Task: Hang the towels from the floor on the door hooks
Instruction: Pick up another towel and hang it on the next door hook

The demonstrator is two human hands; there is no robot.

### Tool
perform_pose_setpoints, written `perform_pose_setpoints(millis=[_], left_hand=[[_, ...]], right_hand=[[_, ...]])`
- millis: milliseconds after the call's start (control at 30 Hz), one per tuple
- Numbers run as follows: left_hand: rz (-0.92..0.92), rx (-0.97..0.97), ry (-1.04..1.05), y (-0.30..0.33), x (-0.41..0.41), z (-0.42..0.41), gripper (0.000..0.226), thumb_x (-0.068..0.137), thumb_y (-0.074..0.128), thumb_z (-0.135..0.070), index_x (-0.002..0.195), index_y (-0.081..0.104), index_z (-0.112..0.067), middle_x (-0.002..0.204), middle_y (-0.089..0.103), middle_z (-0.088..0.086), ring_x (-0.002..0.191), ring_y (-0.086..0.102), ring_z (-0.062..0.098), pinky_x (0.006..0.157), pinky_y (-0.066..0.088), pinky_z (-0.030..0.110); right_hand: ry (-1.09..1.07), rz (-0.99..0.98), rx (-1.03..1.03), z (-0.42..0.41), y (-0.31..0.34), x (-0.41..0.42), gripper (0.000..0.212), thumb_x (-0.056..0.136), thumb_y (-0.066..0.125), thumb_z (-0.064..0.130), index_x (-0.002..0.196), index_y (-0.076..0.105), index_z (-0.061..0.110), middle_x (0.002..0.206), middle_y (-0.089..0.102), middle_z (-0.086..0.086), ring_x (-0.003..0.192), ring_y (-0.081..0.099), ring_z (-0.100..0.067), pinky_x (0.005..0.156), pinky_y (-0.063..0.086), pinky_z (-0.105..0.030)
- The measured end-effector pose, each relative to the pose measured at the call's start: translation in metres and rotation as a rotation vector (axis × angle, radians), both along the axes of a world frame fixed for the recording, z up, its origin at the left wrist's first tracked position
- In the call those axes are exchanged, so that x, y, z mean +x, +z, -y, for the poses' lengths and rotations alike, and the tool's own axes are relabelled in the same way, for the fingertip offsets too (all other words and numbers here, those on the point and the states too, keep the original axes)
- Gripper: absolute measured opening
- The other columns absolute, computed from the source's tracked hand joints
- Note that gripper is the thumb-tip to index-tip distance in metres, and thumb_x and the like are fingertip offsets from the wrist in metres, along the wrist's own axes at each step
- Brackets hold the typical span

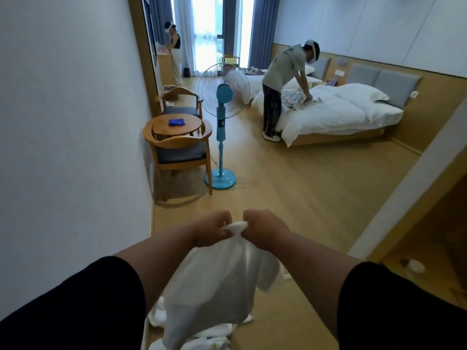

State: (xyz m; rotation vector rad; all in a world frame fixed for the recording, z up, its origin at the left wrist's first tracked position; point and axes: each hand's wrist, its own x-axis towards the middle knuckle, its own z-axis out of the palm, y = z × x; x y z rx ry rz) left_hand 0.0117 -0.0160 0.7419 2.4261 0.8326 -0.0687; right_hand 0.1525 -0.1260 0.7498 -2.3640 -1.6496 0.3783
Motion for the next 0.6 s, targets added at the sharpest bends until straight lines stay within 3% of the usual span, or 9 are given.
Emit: perform_pose_setpoints(millis=[133, 200, 300, 400, 600], left_hand=[[0.186, -0.233, 0.065, -0.015, 0.016, 0.029, 0.012, 0.09, 0.055, -0.022, 0.1, 0.06, -0.02, 0.098, 0.061, 0.004, 0.09, 0.056, 0.019, 0.085, 0.048, 0.04], [0.158, -0.266, 0.024, -0.018, 0.023, 0.037, 0.016, 0.091, 0.056, -0.025, 0.103, 0.06, -0.015, 0.098, 0.06, 0.005, 0.09, 0.055, 0.019, 0.082, 0.047, 0.037], [0.011, -0.017, -0.245, -0.016, 0.039, 0.054, 0.024, 0.087, 0.062, -0.041, 0.1, 0.062, -0.02, 0.094, 0.06, -0.002, 0.089, 0.058, 0.018, 0.075, 0.045, 0.032], [-0.062, 0.265, -0.46, -0.011, 0.064, 0.078, 0.033, 0.089, 0.054, -0.052, 0.097, 0.063, -0.021, 0.1, 0.065, 0.001, 0.095, 0.06, 0.022, 0.073, 0.039, 0.03], [-0.05, 0.368, -0.768, -0.018, 0.12, 0.163, 0.042, 0.095, 0.042, -0.053, 0.099, 0.063, -0.016, 0.109, 0.067, 0.009, 0.102, 0.061, 0.031, 0.071, 0.035, 0.031]], right_hand=[[-0.054, 0.026, 0.025, 0.013, 0.0, -0.002, 0.015, 0.084, 0.059, 0.035, 0.079, 0.049, 0.024, 0.093, 0.064, -0.008, 0.08, 0.055, -0.027, 0.065, 0.038, -0.03], [-0.125, 0.038, 0.017, 0.028, -0.004, 0.006, 0.014, 0.085, 0.058, 0.032, 0.079, 0.048, 0.025, 0.09, 0.062, -0.006, 0.08, 0.055, -0.027, 0.064, 0.037, -0.029], [-0.16, 0.085, -0.105, 0.064, -0.016, 0.018, 0.006, 0.085, 0.052, 0.032, 0.082, 0.049, 0.027, 0.091, 0.06, -0.003, 0.08, 0.056, -0.026, 0.064, 0.039, -0.031], [-0.23, 0.118, -0.157, 0.107, -0.028, 0.027, 0.007, 0.085, 0.05, 0.031, 0.08, 0.05, 0.026, 0.093, 0.064, -0.003, 0.086, 0.062, -0.027, 0.065, 0.043, -0.031], [-0.459, 0.166, -0.2, 0.215, -0.027, 0.04, 0.026, 0.092, 0.047, 0.04, 0.098, 0.063, 0.02, 0.099, 0.067, -0.003, 0.089, 0.063, -0.023, 0.069, 0.049, -0.033]])
